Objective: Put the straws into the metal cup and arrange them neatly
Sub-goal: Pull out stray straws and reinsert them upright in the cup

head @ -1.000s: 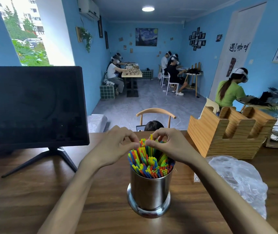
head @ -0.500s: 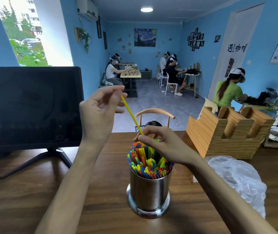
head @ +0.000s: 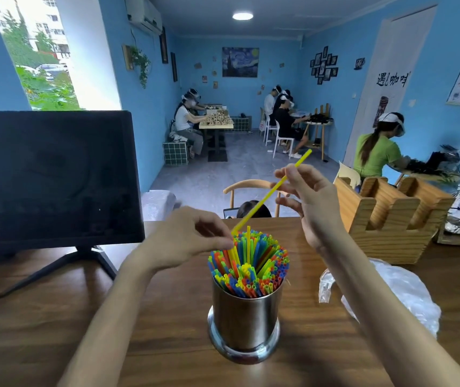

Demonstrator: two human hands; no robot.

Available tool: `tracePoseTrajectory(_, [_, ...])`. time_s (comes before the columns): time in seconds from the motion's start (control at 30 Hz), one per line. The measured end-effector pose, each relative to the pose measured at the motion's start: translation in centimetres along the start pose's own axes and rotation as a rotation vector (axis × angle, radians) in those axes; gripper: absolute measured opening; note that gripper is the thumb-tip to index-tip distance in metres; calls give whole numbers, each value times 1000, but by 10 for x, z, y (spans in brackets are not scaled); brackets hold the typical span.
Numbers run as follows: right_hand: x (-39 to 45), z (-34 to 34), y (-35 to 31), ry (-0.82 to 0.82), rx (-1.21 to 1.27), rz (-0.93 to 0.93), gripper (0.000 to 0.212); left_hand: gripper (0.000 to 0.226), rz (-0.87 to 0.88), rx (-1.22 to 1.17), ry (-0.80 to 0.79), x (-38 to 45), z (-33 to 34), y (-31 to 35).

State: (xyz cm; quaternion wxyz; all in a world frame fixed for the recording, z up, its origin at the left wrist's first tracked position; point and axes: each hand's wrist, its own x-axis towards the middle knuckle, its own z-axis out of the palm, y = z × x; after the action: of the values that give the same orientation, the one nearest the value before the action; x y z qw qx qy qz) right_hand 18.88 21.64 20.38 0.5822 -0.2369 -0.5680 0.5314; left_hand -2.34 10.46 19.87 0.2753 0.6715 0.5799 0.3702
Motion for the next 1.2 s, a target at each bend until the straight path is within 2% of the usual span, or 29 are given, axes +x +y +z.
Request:
tracePoseTrajectory(0.1, [-4,3,4,-80,-185,-171,12,9,58,139,-74,-6,8,3])
tracePoseTrajectory(0.17, [-7,4,10,-147,-371,-276,27,13,105,132,-135,-14,14,7])
tracePoseTrajectory(0.23, [-12,5,20,-192,-476,-297,50,24,146,214,-191,-21,21,10])
tracePoseTrajectory(0.3, [-15,5,30,-239,-555,-290,58,34,177,313,-203,-23,28,8])
tracePoseTrajectory(0.53, [-15,6,49,-361,-747,-273,43,31,215,363,-146,-15,35,2])
tracePoseTrajectory(0.67, [-18,5,52,-376,-789,-273,15,26,232,387,-112,-14,38,2])
tracePoseTrajectory(0.73, [-19,5,52,-384,-806,-287,10,26,229,384,-95,-14,38,2])
tracePoseTrajectory(0.9, [-20,2,54,-414,-824,-262,4,39,230,400,-92,-14,42,3])
tracePoseTrajectory(1.2, [-22,1,55,-437,-827,-234,5,24,231,419,-91,-16,43,2])
